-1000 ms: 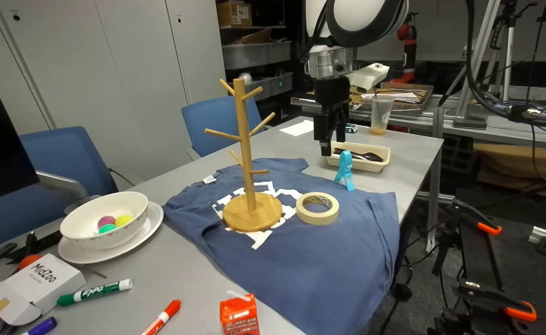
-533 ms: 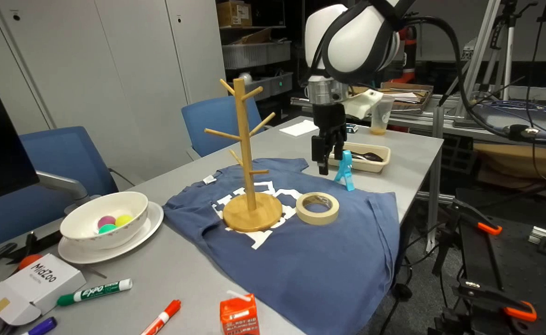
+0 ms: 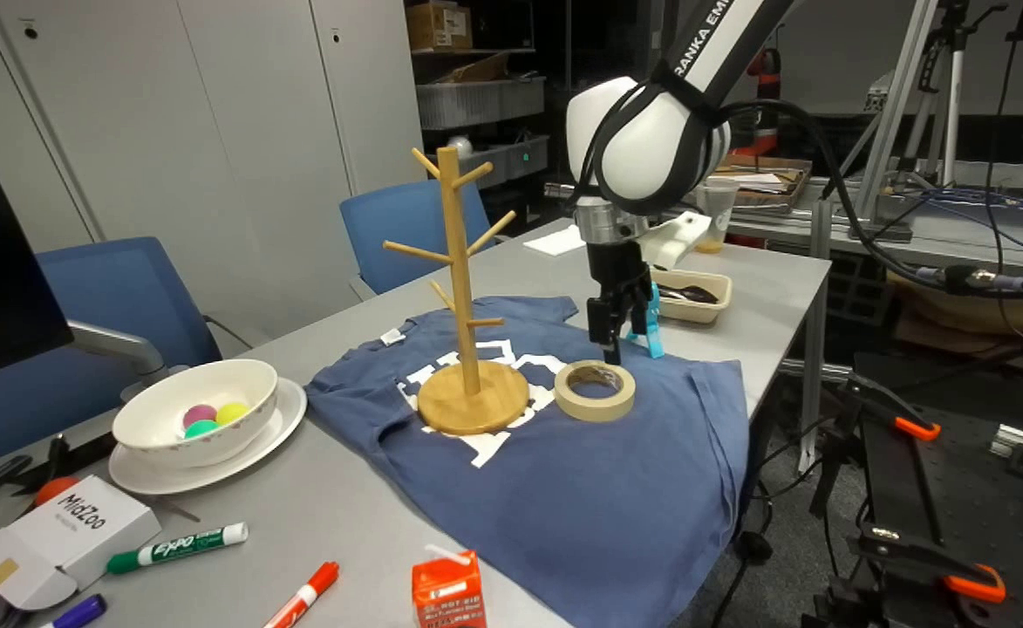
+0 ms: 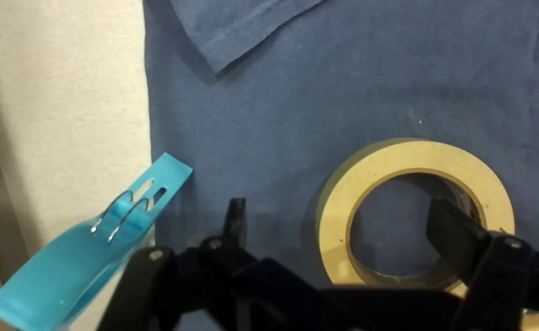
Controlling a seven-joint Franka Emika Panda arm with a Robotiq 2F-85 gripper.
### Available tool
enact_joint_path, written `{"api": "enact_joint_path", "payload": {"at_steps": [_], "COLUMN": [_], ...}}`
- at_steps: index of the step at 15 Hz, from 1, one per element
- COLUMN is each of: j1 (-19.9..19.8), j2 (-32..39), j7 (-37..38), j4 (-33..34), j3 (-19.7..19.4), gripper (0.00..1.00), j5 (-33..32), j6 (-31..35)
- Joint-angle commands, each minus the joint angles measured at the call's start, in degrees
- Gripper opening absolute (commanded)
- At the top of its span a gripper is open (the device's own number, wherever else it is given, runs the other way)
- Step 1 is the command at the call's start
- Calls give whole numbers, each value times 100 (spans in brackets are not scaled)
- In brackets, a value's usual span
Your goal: Pick up the masking tape and hang it on the wooden stand
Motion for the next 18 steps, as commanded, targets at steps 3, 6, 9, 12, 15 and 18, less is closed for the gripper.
{"api": "enact_joint_path", "payload": {"at_steps": [3,6,9,12,15,18], "j1": [-90,-43,-47,-49,-52,-62], "j2": [505,649,766,841,879,904], "j7": [-91,-18,-23,-14,-6,-10], "j4": [434,544,636,708,741,768], "j3": [84,36,45,46,40,43], "gripper": [100,100,100,68,52,27], "j5": [276,230,233,238,236,247], "j6": [103,125,99,88,81,76]}}
